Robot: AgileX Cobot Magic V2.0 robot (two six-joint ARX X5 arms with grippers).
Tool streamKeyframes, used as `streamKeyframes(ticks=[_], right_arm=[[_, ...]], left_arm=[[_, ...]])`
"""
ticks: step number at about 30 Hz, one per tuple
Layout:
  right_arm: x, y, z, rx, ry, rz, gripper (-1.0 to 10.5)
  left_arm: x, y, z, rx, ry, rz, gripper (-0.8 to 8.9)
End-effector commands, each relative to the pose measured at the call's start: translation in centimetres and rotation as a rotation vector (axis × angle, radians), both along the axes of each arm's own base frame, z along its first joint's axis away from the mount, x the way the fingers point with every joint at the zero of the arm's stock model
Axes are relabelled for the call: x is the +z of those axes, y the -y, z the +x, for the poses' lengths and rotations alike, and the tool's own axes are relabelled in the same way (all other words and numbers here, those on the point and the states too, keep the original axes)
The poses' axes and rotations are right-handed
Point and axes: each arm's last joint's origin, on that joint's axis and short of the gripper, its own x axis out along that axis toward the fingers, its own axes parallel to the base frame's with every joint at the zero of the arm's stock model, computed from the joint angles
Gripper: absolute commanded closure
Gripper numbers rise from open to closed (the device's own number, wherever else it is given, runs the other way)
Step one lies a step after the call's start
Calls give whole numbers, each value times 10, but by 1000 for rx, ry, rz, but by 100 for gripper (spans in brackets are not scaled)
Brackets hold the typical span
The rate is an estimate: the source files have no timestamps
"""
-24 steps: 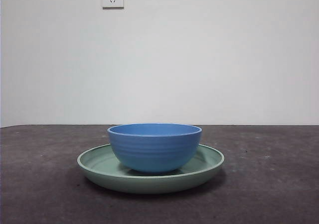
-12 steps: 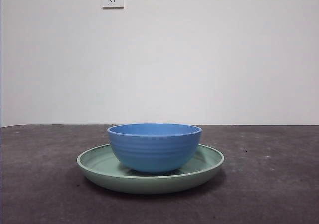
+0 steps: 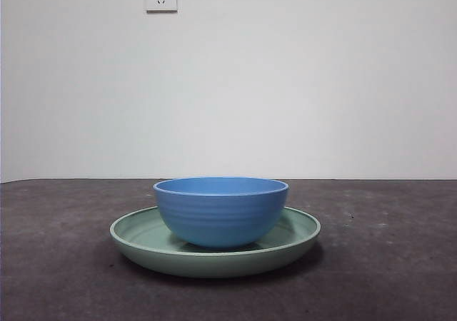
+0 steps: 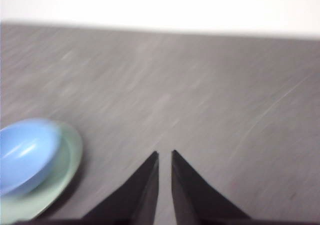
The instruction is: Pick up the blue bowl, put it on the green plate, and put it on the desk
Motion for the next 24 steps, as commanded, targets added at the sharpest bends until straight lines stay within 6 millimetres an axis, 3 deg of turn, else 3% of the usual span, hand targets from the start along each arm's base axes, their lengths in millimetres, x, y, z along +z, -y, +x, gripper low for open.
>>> streamKeyframes(ticks=[1,6,12,18,24], right_arm=[[-33,4,13,-72,122,-29,908],[-84,9,30,-149,150,-38,908],[-122,10,39,-158,64,-37,908],[-139,11,42,-160,20,-39,908],[-139,12,42,-207,33,-59,908]], left_arm=[[-8,0,1,0,-26,10,807],[-8,0,1,0,-26,10,807],[-8,0,1,0,-26,10,807],[-8,0,1,0,-26,10,807],[-8,0,1,0,-26,10,807]])
